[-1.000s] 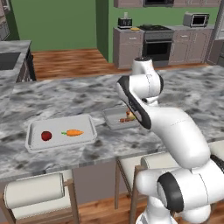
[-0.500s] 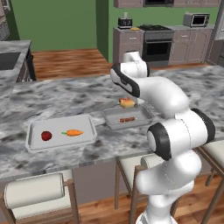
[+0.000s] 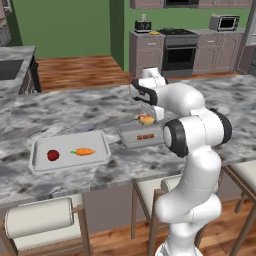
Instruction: Place the cold items (carrot and tomato) from the fridge in one tupperware on the dining counter. Place the warm items (kebab skewer and hot dog) in the stove area in another tupperware.
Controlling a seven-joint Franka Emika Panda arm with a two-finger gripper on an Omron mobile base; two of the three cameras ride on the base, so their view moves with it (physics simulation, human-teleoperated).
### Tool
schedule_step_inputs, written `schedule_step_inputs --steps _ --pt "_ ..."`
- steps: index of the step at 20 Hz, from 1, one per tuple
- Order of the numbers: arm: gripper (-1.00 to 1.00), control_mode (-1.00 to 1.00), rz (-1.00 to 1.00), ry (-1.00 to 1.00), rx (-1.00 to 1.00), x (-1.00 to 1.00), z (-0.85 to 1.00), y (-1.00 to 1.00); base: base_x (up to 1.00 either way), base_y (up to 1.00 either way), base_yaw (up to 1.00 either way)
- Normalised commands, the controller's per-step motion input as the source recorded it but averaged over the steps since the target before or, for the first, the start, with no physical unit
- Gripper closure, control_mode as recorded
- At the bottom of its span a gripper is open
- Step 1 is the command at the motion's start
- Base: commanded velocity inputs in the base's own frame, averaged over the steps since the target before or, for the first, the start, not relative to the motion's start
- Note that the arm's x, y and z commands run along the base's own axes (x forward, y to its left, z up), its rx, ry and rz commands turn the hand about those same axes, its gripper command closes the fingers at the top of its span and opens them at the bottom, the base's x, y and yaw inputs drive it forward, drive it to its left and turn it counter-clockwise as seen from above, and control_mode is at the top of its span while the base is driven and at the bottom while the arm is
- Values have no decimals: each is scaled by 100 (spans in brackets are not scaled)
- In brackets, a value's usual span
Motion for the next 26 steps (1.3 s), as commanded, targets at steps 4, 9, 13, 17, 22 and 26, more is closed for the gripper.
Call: schedule_step_inputs --steps 4,9,13,17,22,26 --pt "100 -100 0 -10 0 38 -62 -20 0 0 0" --pt "100 -100 -1 -7 0 41 -47 -4 0 0 0" --pt "100 -100 -1 0 0 42 -41 0 0 0 0" --pt "100 -100 0 0 0 31 -37 0 0 0 0" --pt "100 -100 0 -1 0 27 -28 0 0 0 0" --pt "100 -100 0 0 0 23 -26 0 0 0 0"
